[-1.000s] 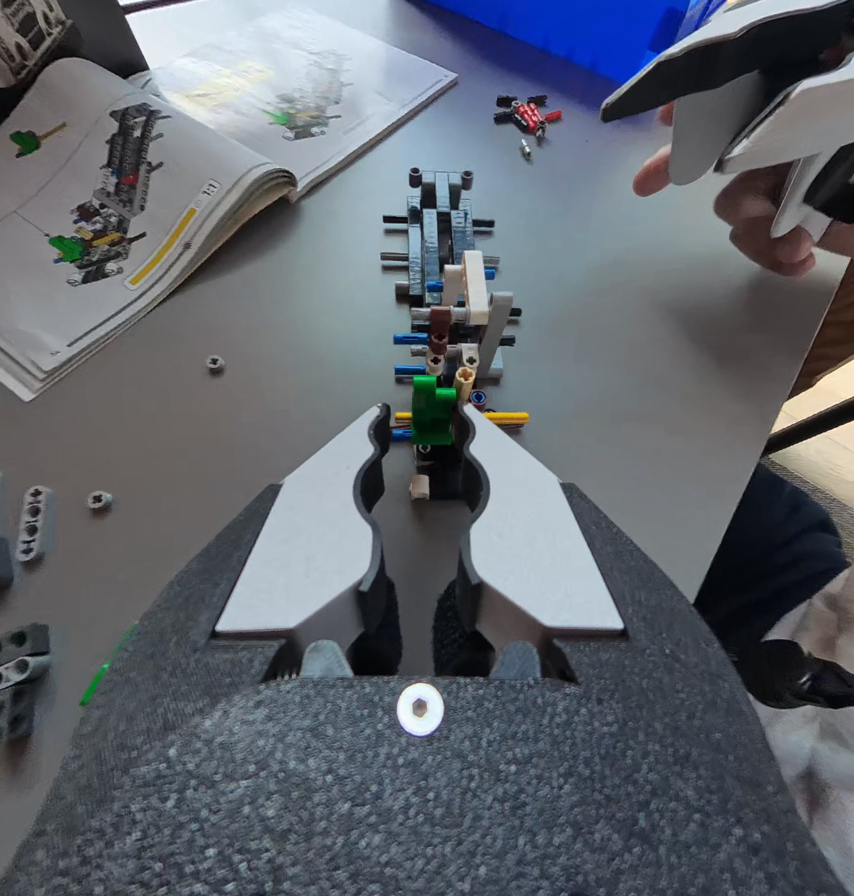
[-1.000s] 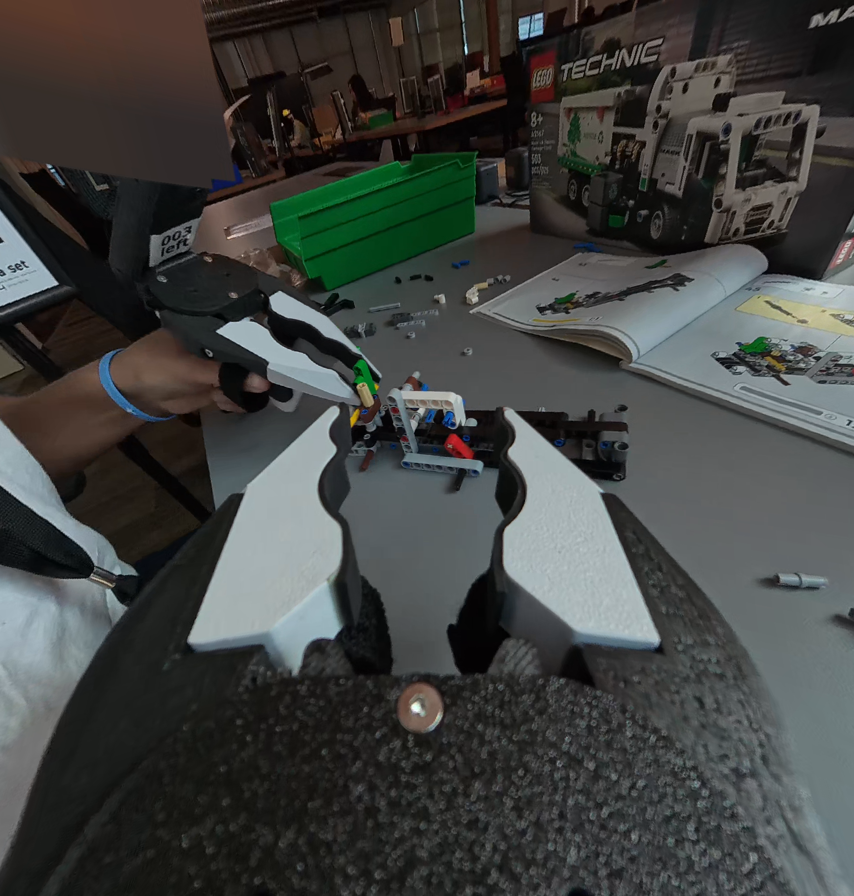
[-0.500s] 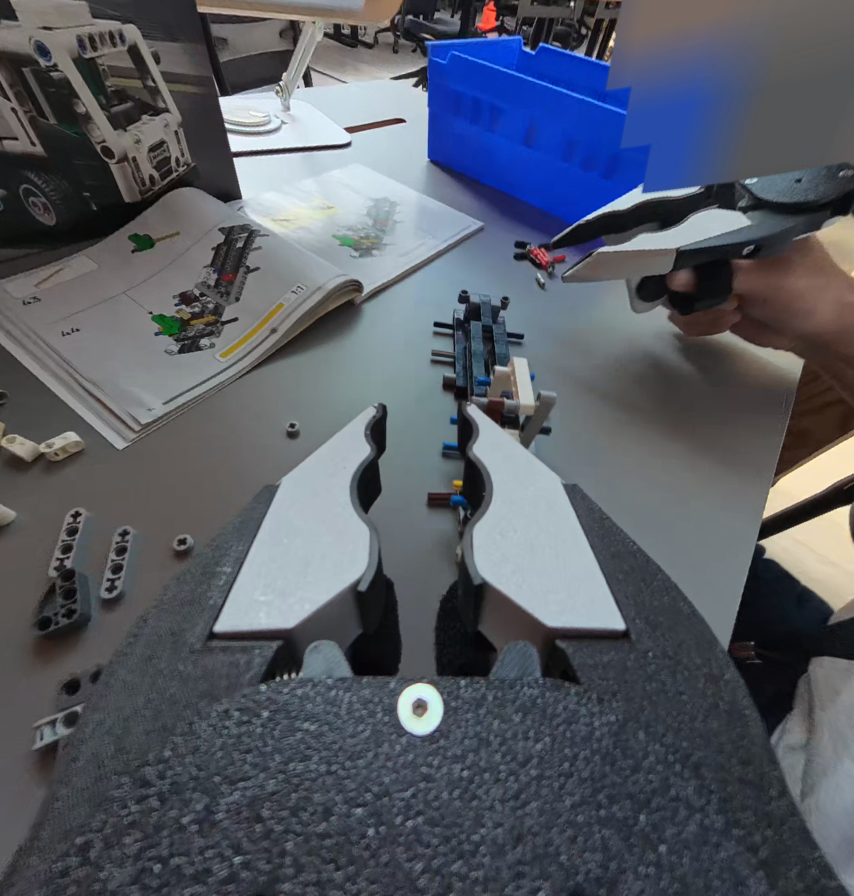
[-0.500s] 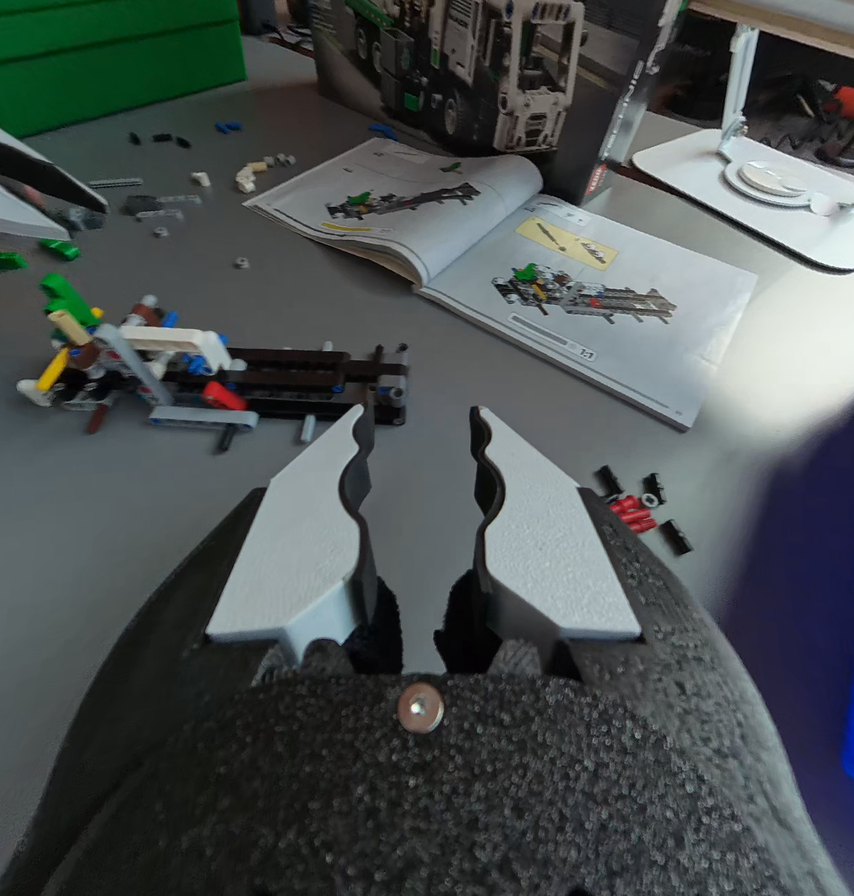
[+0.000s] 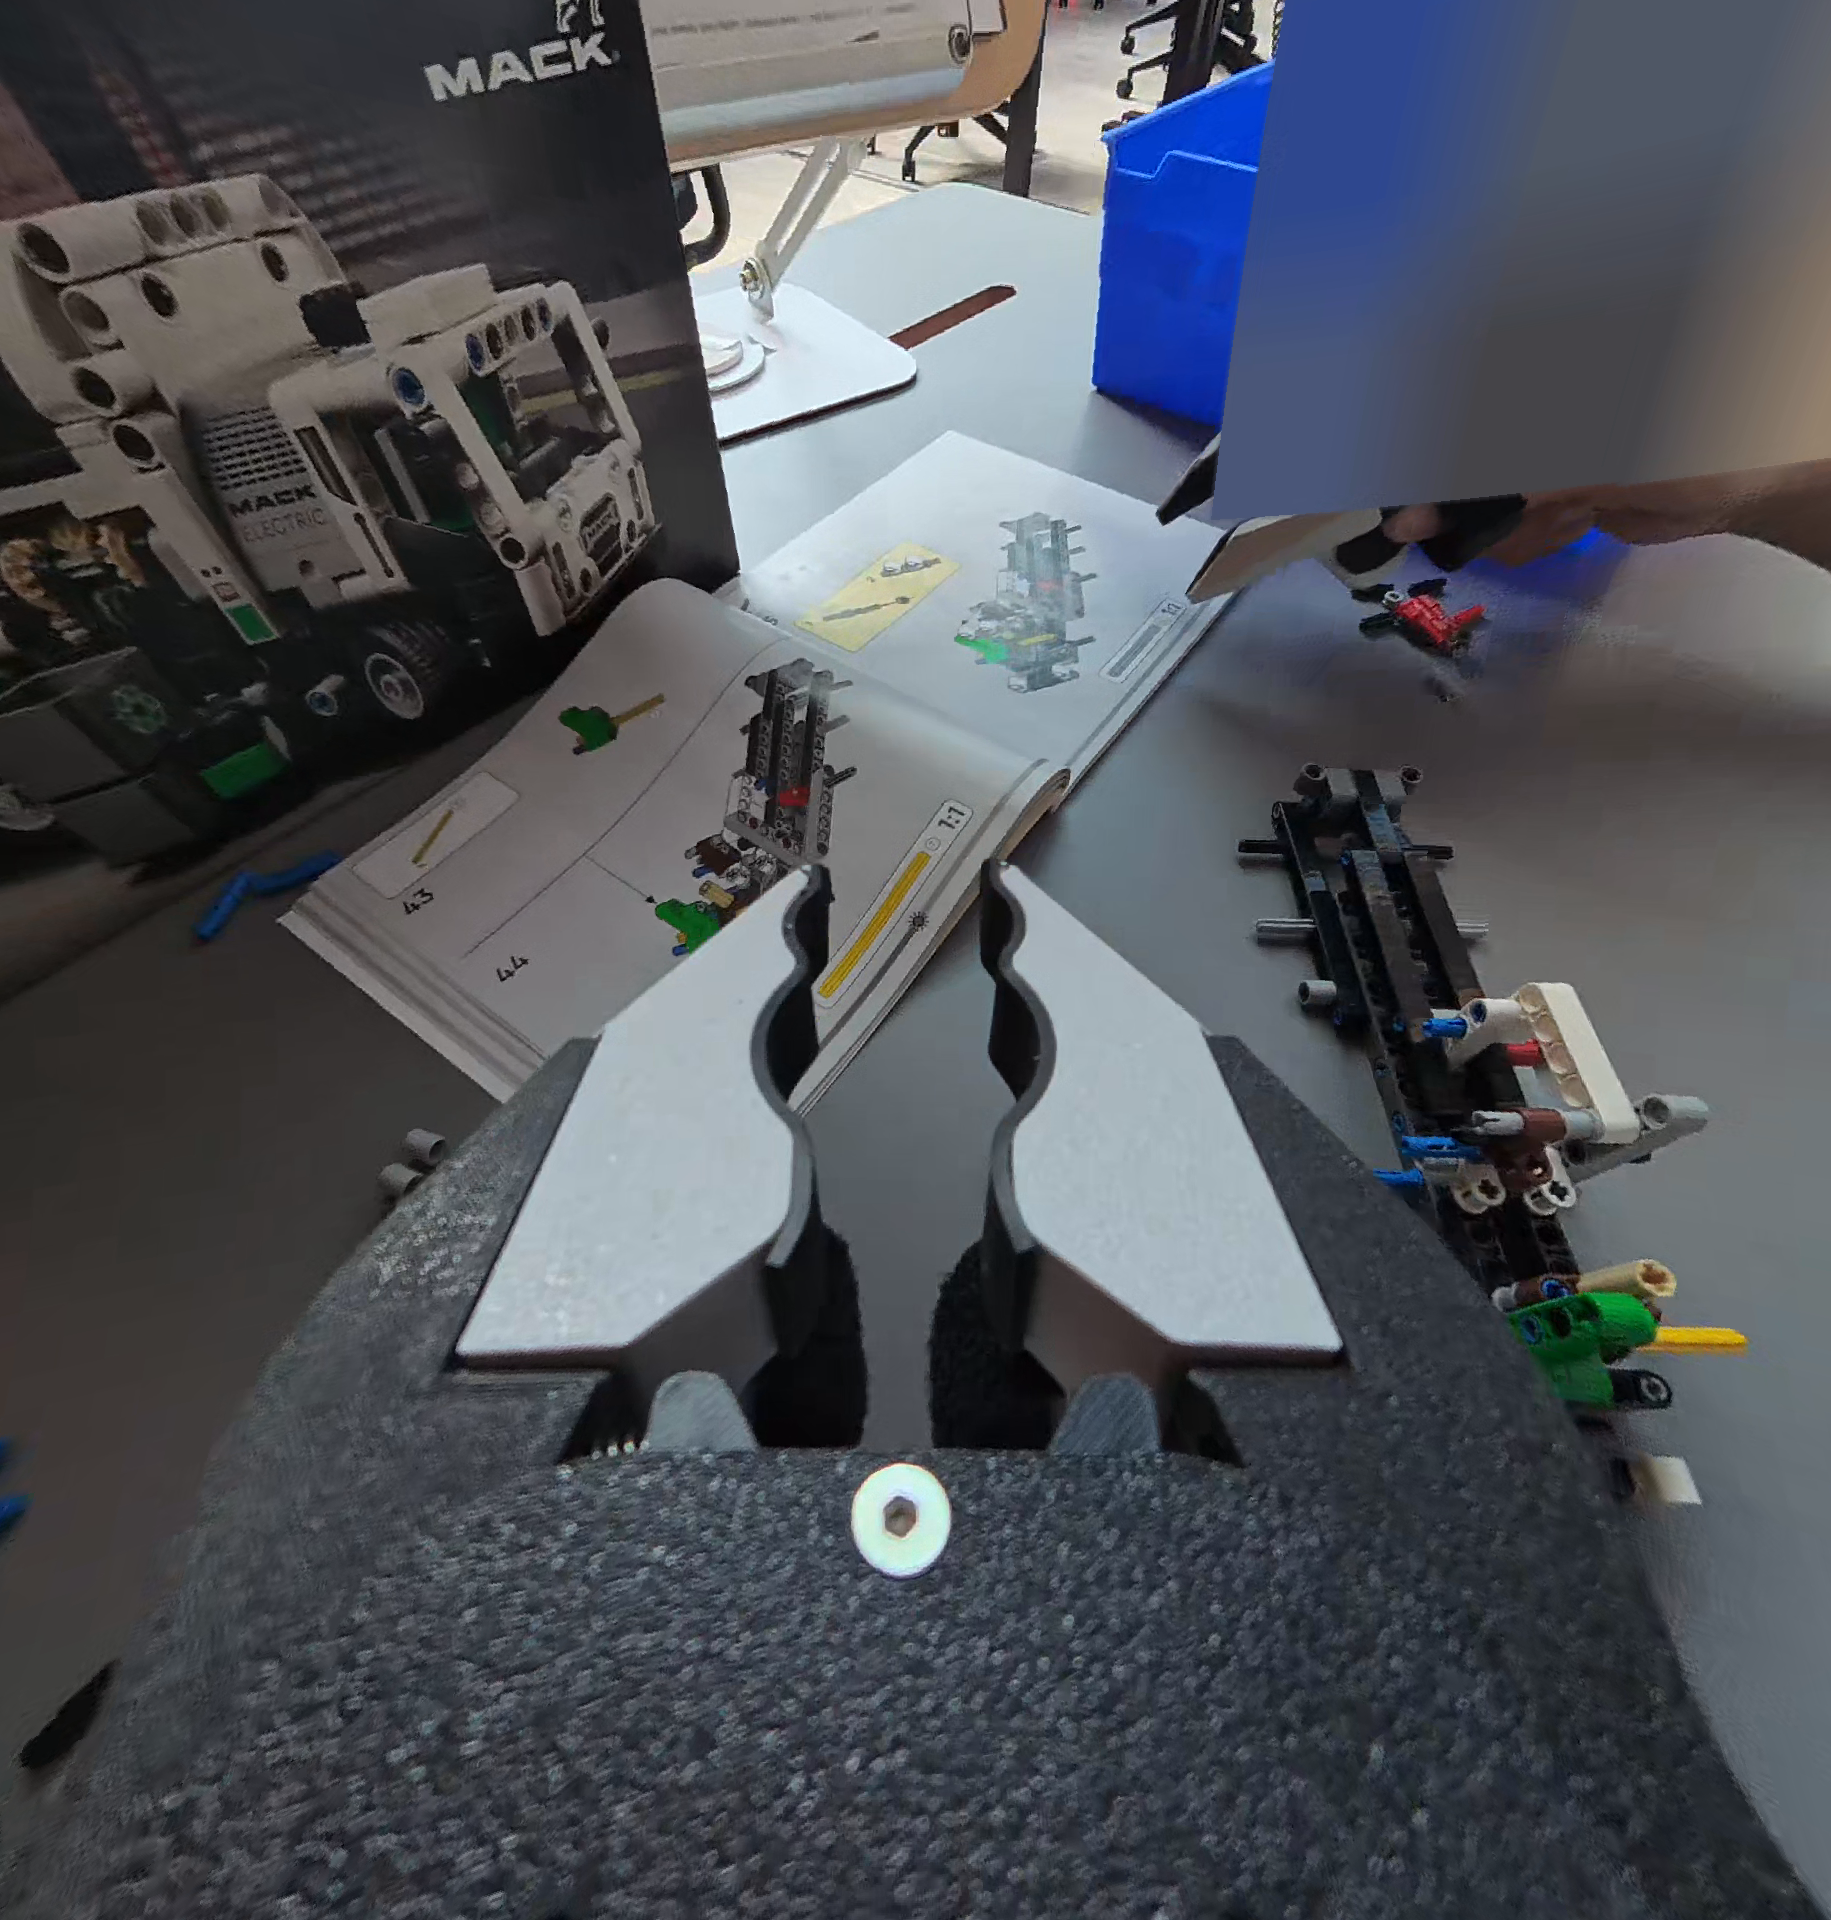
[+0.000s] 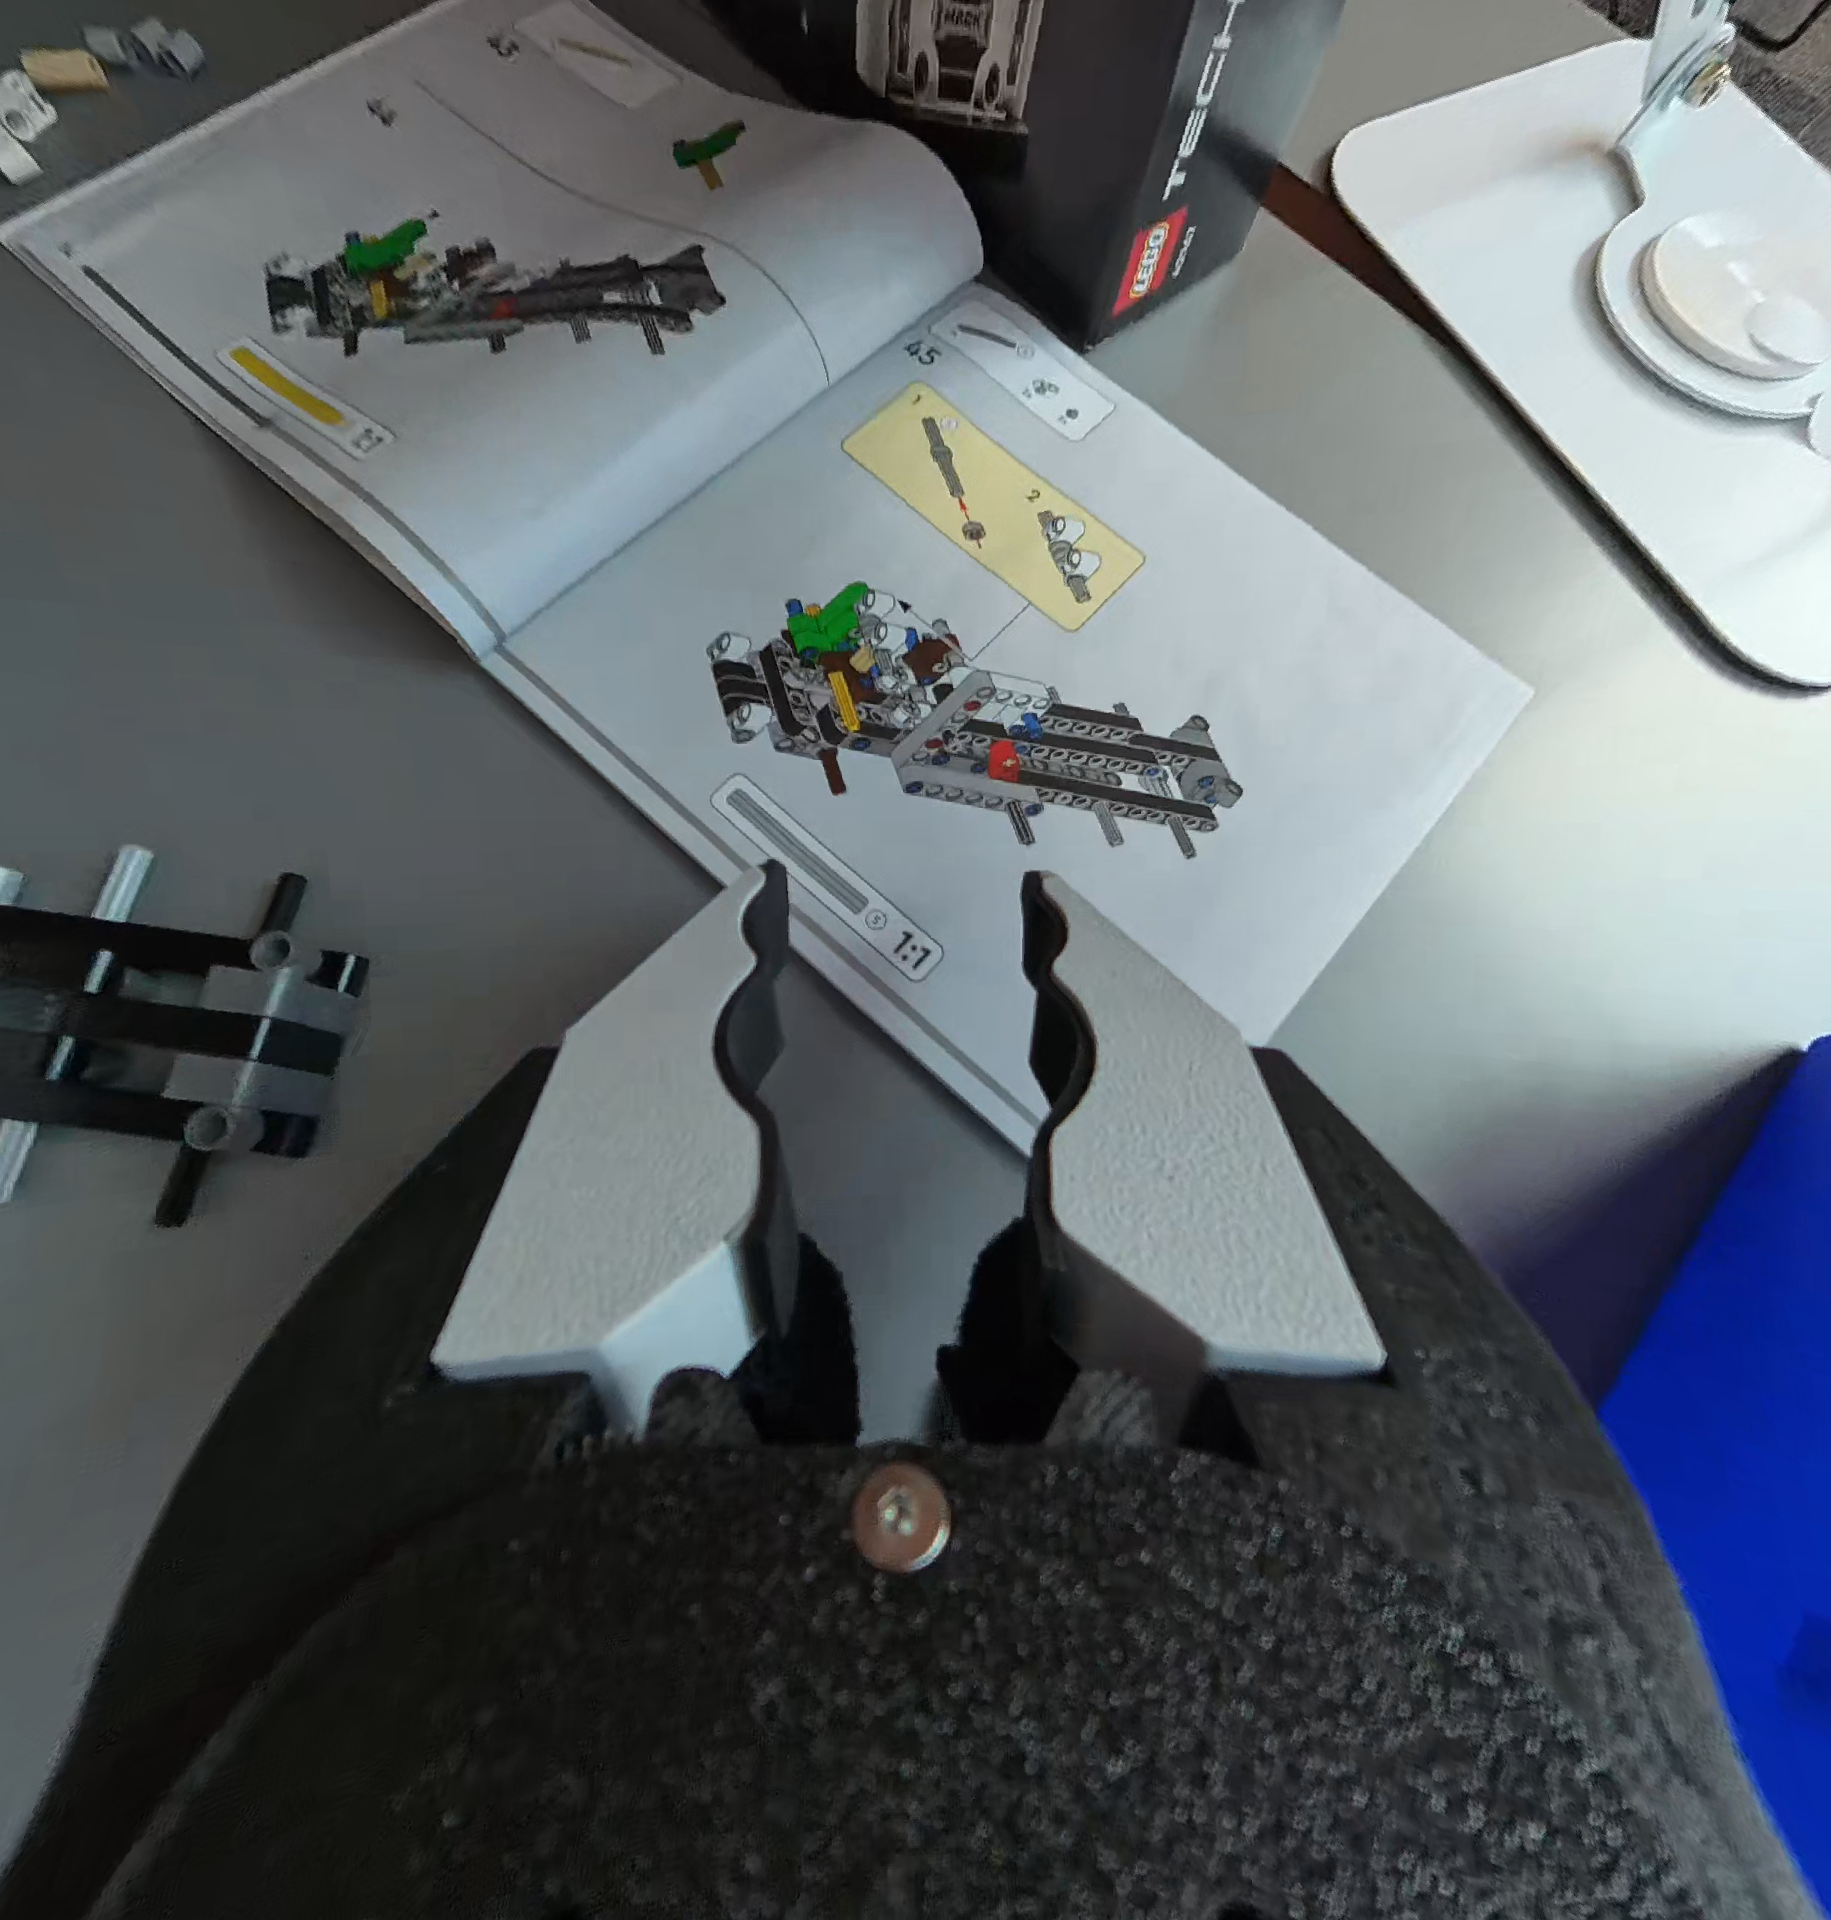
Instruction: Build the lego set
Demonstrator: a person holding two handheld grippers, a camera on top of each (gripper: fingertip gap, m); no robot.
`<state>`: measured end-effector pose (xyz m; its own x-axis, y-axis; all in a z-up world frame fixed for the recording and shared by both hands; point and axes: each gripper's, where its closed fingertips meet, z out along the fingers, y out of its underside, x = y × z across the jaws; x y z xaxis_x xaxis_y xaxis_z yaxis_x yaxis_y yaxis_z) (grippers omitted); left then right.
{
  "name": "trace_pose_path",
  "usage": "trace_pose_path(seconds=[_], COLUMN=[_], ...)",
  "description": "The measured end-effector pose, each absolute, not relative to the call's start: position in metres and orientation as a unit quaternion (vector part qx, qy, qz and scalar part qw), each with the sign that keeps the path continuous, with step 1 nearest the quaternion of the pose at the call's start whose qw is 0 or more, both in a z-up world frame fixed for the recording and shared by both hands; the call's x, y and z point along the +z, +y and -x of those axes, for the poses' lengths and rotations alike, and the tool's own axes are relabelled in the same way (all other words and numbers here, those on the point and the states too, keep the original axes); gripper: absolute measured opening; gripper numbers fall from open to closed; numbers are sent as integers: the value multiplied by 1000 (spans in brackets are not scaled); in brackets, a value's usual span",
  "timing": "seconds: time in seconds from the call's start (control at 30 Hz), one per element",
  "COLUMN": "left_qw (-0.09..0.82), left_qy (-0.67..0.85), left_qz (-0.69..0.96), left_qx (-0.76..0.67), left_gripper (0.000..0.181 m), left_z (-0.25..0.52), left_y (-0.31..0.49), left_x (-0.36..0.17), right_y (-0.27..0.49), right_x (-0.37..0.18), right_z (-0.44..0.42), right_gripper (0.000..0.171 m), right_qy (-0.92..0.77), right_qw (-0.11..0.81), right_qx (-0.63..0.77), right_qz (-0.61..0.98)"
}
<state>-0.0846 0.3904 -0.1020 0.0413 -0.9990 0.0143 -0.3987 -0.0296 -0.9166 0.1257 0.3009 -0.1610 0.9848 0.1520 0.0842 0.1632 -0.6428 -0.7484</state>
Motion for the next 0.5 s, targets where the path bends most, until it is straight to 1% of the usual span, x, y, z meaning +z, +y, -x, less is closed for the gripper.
trace_pose_path(seconds=[0.03, 0.13, 0.23, 0.33, 0.5], left_qw=[391, 377, 416, 435, 422], left_qy=[574, 570, 571, 579, 579], left_qz=[609, 632, 621, 614, 626], left_qx=[-383, -365, -339, -313, -307], left_gripper=[27, 27, 26, 25, 26], left_z=[88, 97, 101, 103, 103], left_y=[393, 401, 407, 411, 416], left_x=[-106, -123, -114, -112, -122], right_y=[298, 292, 284, 285, 286], right_x=[-161, -156, -142, -133, -144], right_z=[-125, -117, -114, -112, -109], right_gripper=[43, 41, 42, 41, 41], right_qy=[-90, -78, -73, -75, -77], right_qw=[418, 442, 469, 491, 485], right_qx=[-11, 17, 21, 21, 28], right_qz=[904, 893, 880, 867, 871])
